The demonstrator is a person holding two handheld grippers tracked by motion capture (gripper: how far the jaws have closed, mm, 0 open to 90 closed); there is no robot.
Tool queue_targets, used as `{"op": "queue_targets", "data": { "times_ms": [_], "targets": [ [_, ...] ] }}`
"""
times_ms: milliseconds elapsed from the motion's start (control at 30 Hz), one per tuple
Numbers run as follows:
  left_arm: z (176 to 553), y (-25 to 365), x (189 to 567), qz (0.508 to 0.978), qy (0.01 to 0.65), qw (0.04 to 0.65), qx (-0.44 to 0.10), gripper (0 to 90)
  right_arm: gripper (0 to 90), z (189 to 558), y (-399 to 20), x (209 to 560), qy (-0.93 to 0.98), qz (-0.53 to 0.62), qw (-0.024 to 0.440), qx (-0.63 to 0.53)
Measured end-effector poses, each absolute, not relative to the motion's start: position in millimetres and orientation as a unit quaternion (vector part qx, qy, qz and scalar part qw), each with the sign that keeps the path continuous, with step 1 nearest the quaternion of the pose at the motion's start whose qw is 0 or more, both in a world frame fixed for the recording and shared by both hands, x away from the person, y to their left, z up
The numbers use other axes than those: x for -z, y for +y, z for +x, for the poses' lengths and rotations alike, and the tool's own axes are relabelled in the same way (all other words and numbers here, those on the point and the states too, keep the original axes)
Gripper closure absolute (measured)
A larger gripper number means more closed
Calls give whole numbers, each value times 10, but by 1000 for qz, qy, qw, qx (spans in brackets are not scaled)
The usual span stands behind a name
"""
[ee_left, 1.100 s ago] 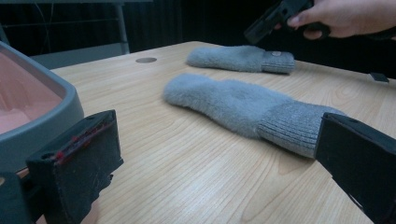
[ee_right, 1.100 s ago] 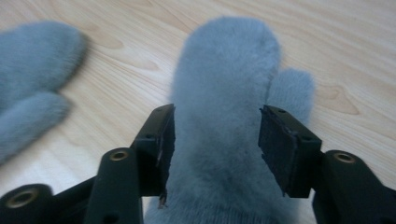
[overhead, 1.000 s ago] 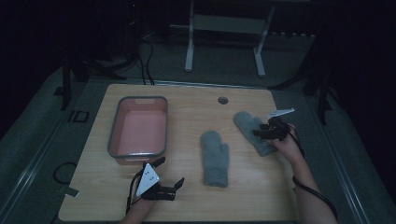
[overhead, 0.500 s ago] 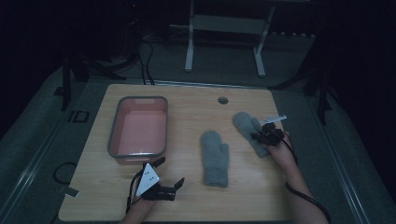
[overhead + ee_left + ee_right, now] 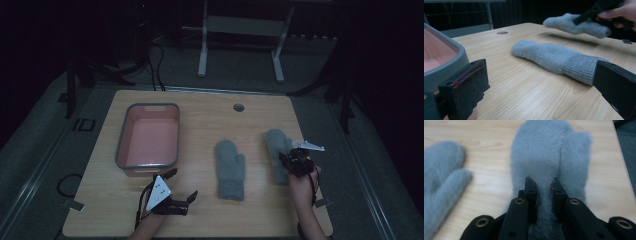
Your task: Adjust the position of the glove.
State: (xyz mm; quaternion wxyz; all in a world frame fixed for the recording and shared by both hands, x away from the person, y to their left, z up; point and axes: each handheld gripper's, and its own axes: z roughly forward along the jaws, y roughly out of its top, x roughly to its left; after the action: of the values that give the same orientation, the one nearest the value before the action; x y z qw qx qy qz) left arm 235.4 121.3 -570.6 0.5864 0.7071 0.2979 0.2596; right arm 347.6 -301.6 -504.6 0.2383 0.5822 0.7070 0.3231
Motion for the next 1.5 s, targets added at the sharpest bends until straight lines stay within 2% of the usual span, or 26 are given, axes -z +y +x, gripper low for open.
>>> {"op": "queue_targets", "data": {
  "times_ms": [67,100,167,233,267,500,567,633,733,833,900,1000,1133,1300,1500],
  "targets": [
    [2357,1214,5706,707,299,587,-258,10,801,3394,-3058,5044,693,594,249,-323],
    [2359,1216,5706,706,299,587,-258,10,801,3341,-3081,5060,689,604,231,-326],
    [2359,1217,5706,706,299,588,-257,10,800,3234,-3085,5080,680,609,240,-330],
    [2356,1215,5706,707,298,587,-258,10,799,3143,-3126,5112,668,620,218,-350],
    [2354,1214,5706,708,297,586,-259,10,797,3106,-3115,5129,669,616,238,-340],
    [2354,1217,5706,708,298,587,-257,10,775,3082,-3117,5303,684,609,240,-323],
    [2355,1214,5705,709,297,586,-257,10,721,3127,-3159,5414,682,623,199,-326],
    [2355,1215,5706,708,297,586,-257,10,629,3153,-3149,5474,689,615,209,-323],
    [2353,1213,5706,708,297,586,-258,10,548,3165,-3159,5470,687,612,221,-324],
    [2348,1207,5706,709,295,585,-261,10,493,3129,-3188,5407,678,611,219,-345],
    [2346,1206,5706,709,294,585,-262,10,502,3115,-3209,5339,676,608,222,-352],
    [2350,1220,5706,706,300,586,-259,10,459,3137,-3220,5218,689,593,221,-353],
    [2352,1227,5706,707,301,586,-259,10,396,3224,-3228,5116,704,575,202,-365],
    [2355,1228,5706,706,301,587,-256,10,400,3385,-3300,5074,731,544,171,-375],
    [2356,1227,5706,706,303,587,-257,10,417,3401,-3307,5149,746,544,180,-339]
  ]
}}
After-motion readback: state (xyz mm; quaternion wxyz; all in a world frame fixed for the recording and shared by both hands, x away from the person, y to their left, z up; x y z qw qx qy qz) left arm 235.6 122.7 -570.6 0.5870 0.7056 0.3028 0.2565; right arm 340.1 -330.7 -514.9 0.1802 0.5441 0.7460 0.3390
